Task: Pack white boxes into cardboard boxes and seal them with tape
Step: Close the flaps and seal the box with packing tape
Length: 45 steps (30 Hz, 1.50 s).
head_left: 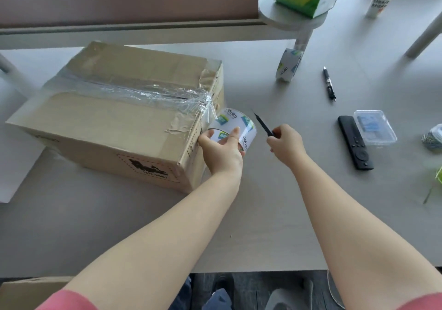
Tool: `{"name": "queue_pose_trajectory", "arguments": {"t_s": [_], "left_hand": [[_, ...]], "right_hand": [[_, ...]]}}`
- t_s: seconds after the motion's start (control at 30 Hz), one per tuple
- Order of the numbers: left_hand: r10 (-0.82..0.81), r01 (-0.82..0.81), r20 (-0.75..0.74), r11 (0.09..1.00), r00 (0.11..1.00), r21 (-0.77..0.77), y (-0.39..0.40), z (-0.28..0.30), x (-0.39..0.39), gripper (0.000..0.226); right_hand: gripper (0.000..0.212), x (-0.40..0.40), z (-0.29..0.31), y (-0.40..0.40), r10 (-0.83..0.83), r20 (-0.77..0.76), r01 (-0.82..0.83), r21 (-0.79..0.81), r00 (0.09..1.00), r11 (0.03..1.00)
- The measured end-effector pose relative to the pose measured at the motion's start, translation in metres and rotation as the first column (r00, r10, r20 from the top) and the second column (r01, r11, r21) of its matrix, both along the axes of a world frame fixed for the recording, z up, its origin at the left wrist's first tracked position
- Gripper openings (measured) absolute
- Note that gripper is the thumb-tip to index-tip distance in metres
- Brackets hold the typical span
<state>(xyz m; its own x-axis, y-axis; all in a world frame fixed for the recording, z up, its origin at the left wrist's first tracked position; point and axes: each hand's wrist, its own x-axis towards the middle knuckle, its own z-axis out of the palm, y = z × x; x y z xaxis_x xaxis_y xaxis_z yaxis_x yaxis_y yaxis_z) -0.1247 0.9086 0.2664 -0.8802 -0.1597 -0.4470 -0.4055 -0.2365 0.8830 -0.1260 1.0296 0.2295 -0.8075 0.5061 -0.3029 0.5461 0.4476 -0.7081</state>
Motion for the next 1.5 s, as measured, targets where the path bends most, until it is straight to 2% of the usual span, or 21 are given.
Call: {"name": "queue_pose_trajectory", "arguments": {"t_s": [0.1,0.17,0.3,0.47,0.57,0.77,0.87,0.93,1.07,1.3,1.5], "left_hand": [[0.01,-0.01,-0.006,1.0,1.0,0.003,0.002,0.008,0.004,0.047],[0.018,-0.018,-0.017,1.0,1.0,0.002,0.003,0.012,0.006,0.044],[0.032,-0.032,-0.018,1.0,0.999,-0.001,0.0,0.017,0.006,0.038],[0.007,-0.014,-0.076,0.996,0.997,-0.093,0.004,0.019,0.003,0.069],[0.008,-0.009,-0.04,1.0,0.999,-0.017,0.004,0.015,-0.002,0.059],[0.012,-0.013,0.009,0.983,1.0,0.181,0.004,0.012,-0.002,0.048],[0.006,-0.008,0.01,0.977,1.0,0.213,0.005,0.01,-0.002,0.042],[0.031,-0.032,0.005,0.979,0.999,0.2,0.005,0.006,-0.001,0.038],[0.076,-0.075,0.001,0.983,0.997,0.168,0.004,0.003,0.0,0.042],[0.073,-0.074,0.014,0.987,0.997,0.145,-0.001,0.001,-0.003,0.028],[0.085,-0.086,0.009,0.984,0.996,0.154,0.001,-0.003,-0.004,0.031]], "right_hand": [[0.031,-0.003,0.022,0.003,-0.023,-0.11,0.01,-0.118,0.994,0.993],[0.031,-0.005,0.034,0.003,-0.001,-0.141,-0.019,-0.138,0.99,0.99],[0.03,-0.012,0.049,0.0,0.092,-0.152,-0.11,-0.111,0.984,0.988],[0.028,-0.016,0.063,-0.001,0.192,-0.184,-0.203,-0.041,0.964,0.978],[0.012,-0.018,0.064,-0.001,0.253,-0.208,-0.261,-0.012,0.945,0.965],[0.023,-0.021,0.076,0.003,0.344,-0.157,-0.305,0.229,0.926,0.924],[0.024,-0.024,0.086,-0.002,0.459,-0.089,-0.376,0.447,0.884,0.812],[0.022,-0.026,0.09,-0.006,0.528,-0.035,-0.435,0.523,0.848,0.733],[0.021,-0.029,0.094,-0.011,0.581,0.019,-0.477,0.593,0.814,0.648],[0.024,-0.031,0.096,-0.015,0.61,0.04,-0.498,0.621,0.791,0.605],[0.022,-0.031,0.095,-0.017,0.608,0.038,-0.475,0.665,0.793,0.576]]}}
